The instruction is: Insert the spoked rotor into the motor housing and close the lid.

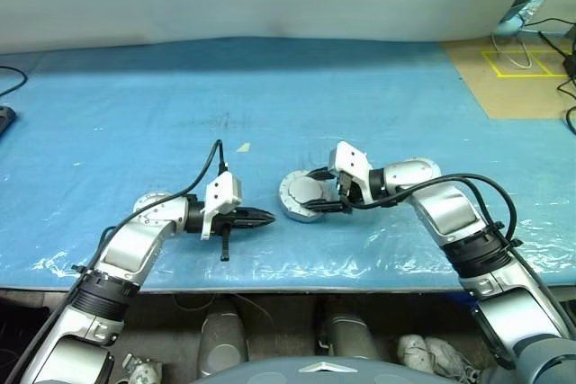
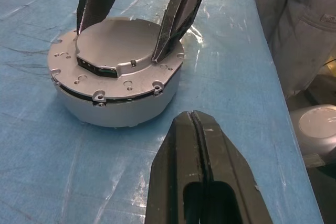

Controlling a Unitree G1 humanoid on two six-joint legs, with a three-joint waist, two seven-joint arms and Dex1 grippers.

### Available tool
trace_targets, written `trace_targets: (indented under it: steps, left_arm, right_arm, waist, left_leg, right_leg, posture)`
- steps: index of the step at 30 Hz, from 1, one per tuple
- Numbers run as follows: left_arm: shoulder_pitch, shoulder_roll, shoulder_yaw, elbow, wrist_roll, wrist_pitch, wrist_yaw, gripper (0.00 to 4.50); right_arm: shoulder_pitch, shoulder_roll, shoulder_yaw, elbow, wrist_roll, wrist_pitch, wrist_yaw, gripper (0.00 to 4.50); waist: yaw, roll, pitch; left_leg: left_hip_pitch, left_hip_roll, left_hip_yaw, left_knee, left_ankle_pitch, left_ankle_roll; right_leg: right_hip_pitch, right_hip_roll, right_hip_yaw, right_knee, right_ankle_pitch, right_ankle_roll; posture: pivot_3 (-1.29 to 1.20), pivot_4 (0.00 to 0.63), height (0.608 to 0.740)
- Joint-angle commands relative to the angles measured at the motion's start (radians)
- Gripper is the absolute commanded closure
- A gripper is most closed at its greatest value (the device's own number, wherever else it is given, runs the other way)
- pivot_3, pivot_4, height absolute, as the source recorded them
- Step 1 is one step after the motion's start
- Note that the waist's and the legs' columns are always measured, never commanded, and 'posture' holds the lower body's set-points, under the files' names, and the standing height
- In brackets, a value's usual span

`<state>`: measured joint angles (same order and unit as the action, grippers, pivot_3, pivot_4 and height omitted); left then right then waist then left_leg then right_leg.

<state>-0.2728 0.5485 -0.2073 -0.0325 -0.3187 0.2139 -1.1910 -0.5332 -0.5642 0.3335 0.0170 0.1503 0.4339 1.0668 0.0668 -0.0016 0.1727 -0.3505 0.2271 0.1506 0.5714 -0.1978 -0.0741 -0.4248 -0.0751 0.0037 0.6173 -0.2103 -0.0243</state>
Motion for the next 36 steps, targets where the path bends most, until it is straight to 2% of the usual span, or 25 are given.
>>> trace_targets:
  steps: [1, 6, 13, 16, 19, 23, 29, 36]
  left_arm:
    - [-0.003, -0.004, -0.001, 0.007, 0.005, -0.03, -0.006, 4.5]
    - [0.0, -0.012, -0.002, 0.029, 0.012, -0.053, -0.009, 4.5]
    - [-0.005, -0.022, -0.003, 0.072, 0.025, -0.089, -0.006, 4.5]
    - [-0.041, -0.07, 0.007, 0.13, 0.056, -0.136, 0.06, 4.5]
    - [-0.089, -0.16, 0.03, 0.195, 0.087, -0.22, 0.166, 4.5]
    - [-0.125, -0.22, 0.015, 0.239, 0.119, -0.251, 0.213, 4.5]
    - [-0.208, -0.265, -0.006, 0.181, 0.129, -0.13, 0.266, 4.5]
    - [-0.203, -0.261, -0.068, 0.198, 0.182, -0.123, 0.254, 4.5]
  right_arm:
    - [0.02, 0.001, 0.034, 0.053, -0.071, -0.036, -0.038, 1.53]
    - [0.036, 0.001, 0.056, 0.164, -0.136, -0.095, -0.087, 1.53]
    - [0.054, 0.006, 0.025, 0.133, -0.062, -0.015, -0.059, 1.53]
    - [0.072, 0.001, 0.031, 0.097, -0.062, 0.003, -0.051, 1.53]
    - [0.085, 0.005, 0.025, 0.071, -0.053, 0.017, -0.048, 1.53]
    - [0.088, 0.008, 0.021, 0.064, -0.059, 0.023, -0.058, 1.53]
    - [0.092, 0.001, 0.01, 0.053, -0.061, 0.032, -0.066, 1.53]
    - [0.098, -0.003, 0.003, 0.037, -0.056, 0.045, -0.074, 1.53]
  waist:
    - [-0.001, 0.0, 0.0]
    - [-0.001, -0.001, -0.002]
    - [0.002, -0.002, -0.007]
    - [0.004, -0.002, -0.009]
    - [0.004, -0.004, -0.01]
    - [0.002, -0.006, -0.013]
    - [0.002, -0.006, -0.013]
    - [0.002, -0.005, -0.014]
  left_leg:
    - [0.0, 0.0, 0.0, 0.0, 0.0, 0.0]
    - [0.001, 0.0, 0.0, 0.0, 0.0, 0.0]
    - [0.003, -0.001, 0.0, 0.0, -0.001, 0.001]
    - [0.004, -0.001, 0.0, 0.0, -0.001, 0.001]
    - [0.002, -0.001, 0.0, 0.0, -0.001, 0.001]
    - [0.0, -0.001, 0.0, -0.003, 0.0, 0.0]
    - [0.0, -0.001, 0.0, -0.008, 0.0, 0.0]
    - [0.001, -0.002, 0.0, -0.008, 0.0, 0.0]
  right_leg:
    - [0.0, 0.0, 0.0, 0.0, 0.0, 0.0]
    - [0.003, 0.0, 0.0, 0.0, 0.0, 0.0]
    - [0.006, -0.001, 0.001, 0.0, -0.004, 0.006]
    - [0.006, -0.002, 0.001, 0.0, -0.001, 0.002]
    - [0.006, -0.002, 0.0, -0.001, 0.0, 0.0]
    - [0.006, -0.001, 0.0, -0.007, 0.0, 0.0]
    - [0.006, 0.0, -0.001, -0.01, 0.0, 0.001]
    - [0.007, -0.002, -0.001, -0.011, 0.0, 0.001]
  posture:
    - [0.0, 0.15, 0.74]
    - [0.0, 0.15, 0.74]
    - [0.0, 0.15, 0.74]
    - [0.0, 0.15, 0.74]
    - [0.0, 0.15, 0.74]
    - [0.0, 0.15, 0.74]
    - [0.0, 0.15, 0.74]
    - [0.0, 0.15, 0.74]
